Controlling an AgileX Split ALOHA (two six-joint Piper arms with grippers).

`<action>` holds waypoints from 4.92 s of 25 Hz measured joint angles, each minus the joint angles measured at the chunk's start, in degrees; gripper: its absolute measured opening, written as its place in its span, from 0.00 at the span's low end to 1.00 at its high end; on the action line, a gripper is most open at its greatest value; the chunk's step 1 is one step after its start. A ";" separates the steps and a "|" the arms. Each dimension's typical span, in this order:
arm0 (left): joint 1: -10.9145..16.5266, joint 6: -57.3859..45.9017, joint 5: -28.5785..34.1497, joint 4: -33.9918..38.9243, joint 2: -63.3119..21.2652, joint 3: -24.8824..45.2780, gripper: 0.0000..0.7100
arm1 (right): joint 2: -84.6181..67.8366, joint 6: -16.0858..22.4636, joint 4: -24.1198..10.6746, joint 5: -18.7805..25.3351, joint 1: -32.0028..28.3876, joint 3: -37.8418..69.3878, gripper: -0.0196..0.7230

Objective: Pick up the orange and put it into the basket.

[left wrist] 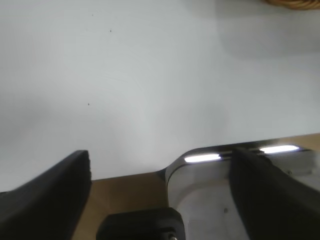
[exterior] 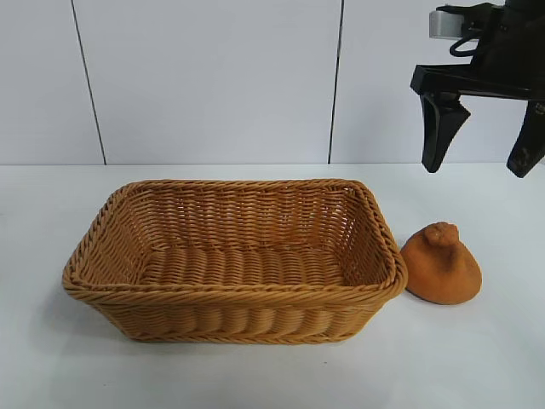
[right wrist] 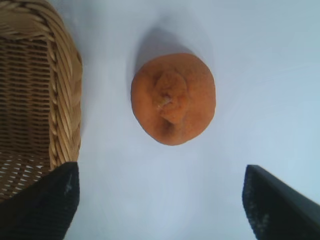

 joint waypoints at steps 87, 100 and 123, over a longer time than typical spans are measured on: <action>0.00 0.39 -4.57 -1.47 -41.09 7.75 0.77 | 11.76 4.75 11.06 -29.90 24.65 -0.03 0.11; 0.00 0.39 -4.57 -1.47 -41.09 7.75 0.77 | 12.69 4.96 9.88 -24.95 24.65 0.17 0.83; 0.00 0.39 -4.57 -1.47 -41.09 7.75 0.77 | 8.08 4.13 -4.44 6.16 -4.42 -18.19 0.86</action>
